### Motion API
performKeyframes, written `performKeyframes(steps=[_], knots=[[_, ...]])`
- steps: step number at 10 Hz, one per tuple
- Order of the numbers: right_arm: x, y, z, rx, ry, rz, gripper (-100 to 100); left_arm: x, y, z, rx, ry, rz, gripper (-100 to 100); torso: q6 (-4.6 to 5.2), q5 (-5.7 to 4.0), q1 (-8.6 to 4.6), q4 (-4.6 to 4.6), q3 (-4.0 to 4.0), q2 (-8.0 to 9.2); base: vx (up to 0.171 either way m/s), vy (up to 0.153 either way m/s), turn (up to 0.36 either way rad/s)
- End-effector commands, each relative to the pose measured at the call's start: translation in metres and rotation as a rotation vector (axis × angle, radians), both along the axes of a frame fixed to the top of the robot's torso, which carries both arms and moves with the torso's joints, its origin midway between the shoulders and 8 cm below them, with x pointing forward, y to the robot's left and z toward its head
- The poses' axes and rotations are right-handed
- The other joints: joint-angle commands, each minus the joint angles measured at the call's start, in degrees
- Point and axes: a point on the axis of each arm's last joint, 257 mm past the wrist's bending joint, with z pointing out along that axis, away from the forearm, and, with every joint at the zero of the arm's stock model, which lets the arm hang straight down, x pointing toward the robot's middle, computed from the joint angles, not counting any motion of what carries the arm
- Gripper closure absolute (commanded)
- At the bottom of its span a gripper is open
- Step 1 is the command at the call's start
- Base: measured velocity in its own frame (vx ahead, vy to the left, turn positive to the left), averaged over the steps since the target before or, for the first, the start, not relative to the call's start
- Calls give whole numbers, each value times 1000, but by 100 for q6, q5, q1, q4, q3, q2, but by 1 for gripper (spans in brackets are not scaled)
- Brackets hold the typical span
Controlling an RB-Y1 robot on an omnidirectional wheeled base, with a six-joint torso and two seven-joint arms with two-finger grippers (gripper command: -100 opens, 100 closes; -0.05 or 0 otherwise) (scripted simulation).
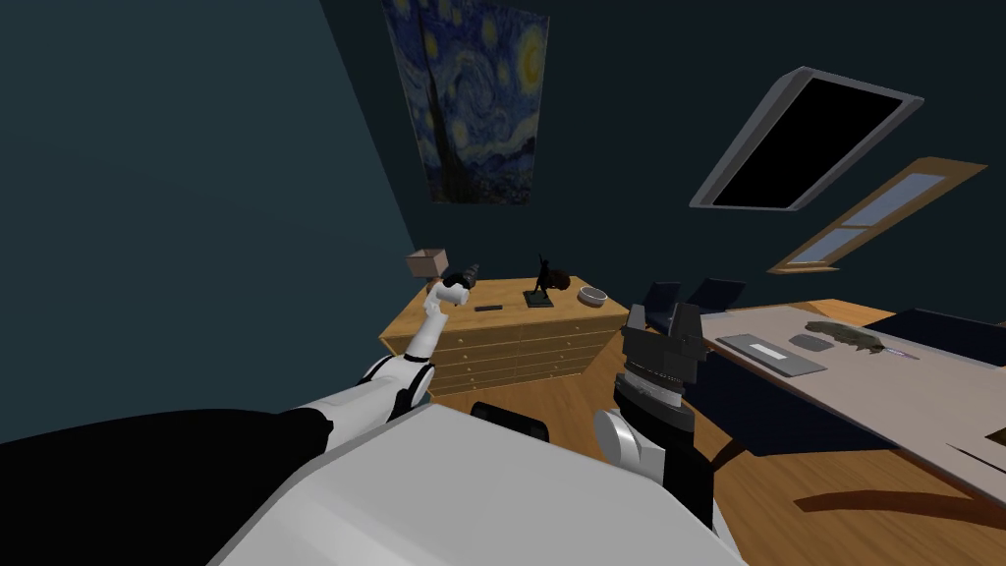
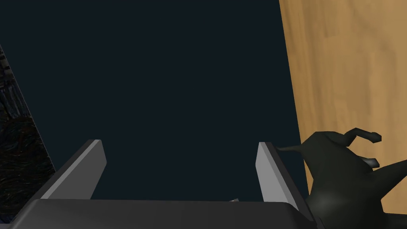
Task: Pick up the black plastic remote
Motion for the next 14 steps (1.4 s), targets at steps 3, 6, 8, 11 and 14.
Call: performKeyframes(steps=[3,6,8,11,14], knots=[[0,0,0,0,0,0,0,4,7,-18,-22,93,27,-100,0,-1,-2,-1,-2,-4,16,-13,-27],[0,0,0,0,0,0,0,7,13,-34,-45,175,51,-100,0,-1,-3,-1,-3,-5,18,-14,-22],[0,0,0,0,0,0,0,8,19,-48,-69,245,75,-100,1,-1,-2,0,-2,-4,23,-17,-27],[0,0,0,0,0,0,0,5,24,-67,-95,334,101,-100,0,-1,-3,-1,-4,-8,28,-16,-13],[0,0,0,0,0,0,0,0,29,-85,-121,421,128,-100,0,-1,-4,-1,-5,-8,29,-17,-11]])
